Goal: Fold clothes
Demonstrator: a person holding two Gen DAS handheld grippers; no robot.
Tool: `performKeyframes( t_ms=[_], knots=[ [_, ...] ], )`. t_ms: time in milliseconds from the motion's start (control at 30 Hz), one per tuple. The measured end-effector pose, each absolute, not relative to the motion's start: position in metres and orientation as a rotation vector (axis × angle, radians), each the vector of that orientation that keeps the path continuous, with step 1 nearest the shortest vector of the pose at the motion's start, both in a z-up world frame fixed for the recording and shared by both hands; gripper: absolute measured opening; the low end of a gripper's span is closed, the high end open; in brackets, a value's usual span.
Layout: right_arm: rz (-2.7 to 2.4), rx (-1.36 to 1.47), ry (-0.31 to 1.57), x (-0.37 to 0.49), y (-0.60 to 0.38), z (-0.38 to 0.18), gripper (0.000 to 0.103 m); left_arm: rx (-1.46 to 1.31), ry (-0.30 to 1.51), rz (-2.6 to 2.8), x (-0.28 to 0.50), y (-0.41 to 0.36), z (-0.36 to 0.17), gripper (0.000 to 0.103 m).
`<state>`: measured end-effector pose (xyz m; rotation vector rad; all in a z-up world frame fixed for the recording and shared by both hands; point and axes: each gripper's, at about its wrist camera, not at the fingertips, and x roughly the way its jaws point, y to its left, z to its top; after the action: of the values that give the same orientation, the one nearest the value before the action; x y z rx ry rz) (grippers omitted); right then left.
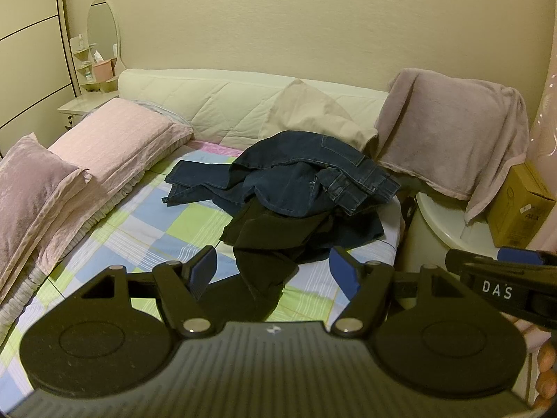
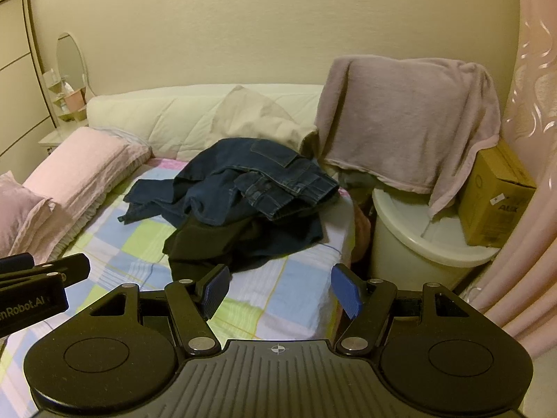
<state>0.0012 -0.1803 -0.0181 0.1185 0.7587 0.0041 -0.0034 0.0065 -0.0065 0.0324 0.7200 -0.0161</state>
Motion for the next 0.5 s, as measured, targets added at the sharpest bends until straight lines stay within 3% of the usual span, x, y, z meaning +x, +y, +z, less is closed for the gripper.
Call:
performKeyframes(
  t_ms=[500],
  knots=[
    [-0.02,0.117,0.766,-0.0029,-0.182,-0.021,0.068,0.025,0.734,-0.043,0.0002,0.0097,-0.0135,0.068]
  ],
)
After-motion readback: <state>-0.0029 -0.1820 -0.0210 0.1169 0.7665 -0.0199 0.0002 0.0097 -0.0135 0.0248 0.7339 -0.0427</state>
